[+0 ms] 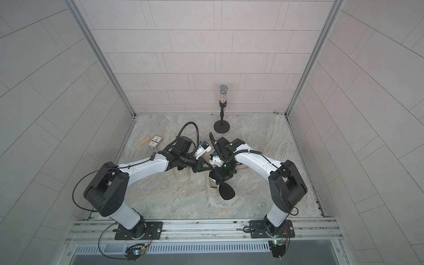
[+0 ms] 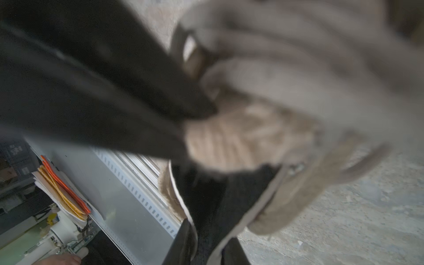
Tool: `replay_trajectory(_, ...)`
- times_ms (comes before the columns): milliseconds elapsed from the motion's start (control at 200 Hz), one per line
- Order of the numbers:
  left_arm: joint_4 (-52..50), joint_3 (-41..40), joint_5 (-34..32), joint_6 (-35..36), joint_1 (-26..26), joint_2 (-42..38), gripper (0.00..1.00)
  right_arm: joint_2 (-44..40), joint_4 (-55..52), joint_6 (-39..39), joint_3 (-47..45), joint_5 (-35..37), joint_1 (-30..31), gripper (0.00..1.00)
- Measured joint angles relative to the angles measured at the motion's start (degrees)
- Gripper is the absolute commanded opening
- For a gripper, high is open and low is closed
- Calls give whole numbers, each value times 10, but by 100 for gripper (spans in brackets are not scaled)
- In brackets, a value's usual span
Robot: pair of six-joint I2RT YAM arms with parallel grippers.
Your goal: Insert the insole into the shoe
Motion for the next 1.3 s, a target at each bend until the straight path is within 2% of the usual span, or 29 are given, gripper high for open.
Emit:
replay_trajectory(230, 0, 0, -1, -7, 0, 0, 0, 22, 34, 70, 9, -13, -19, 23)
replay_trajectory(410, -2, 0, 0, -11, 0, 0, 0, 21, 98, 136, -23, -22, -19, 23)
replay_trajectory(690, -4, 11, 2, -10, 1, 12, 0, 29, 122, 112, -8, 5, -20, 27)
replay_trajectory(776, -4, 11, -4, -10, 4, 12, 0, 39, 122, 98, 7, 16, -22, 32)
replay_trajectory(971, -10, 14, -22, -10, 10, 22, 0, 44, 137, 74, 14, 40, -24, 57)
replay_trajectory(1101, -18, 15, -25, -10, 10, 31, 0, 28, 148, 66, 2, 46, -30, 59)
replay_trajectory(1301, -23, 16, -22, -10, 10, 35, 0, -46, 144, 69, -18, 52, -54, 60)
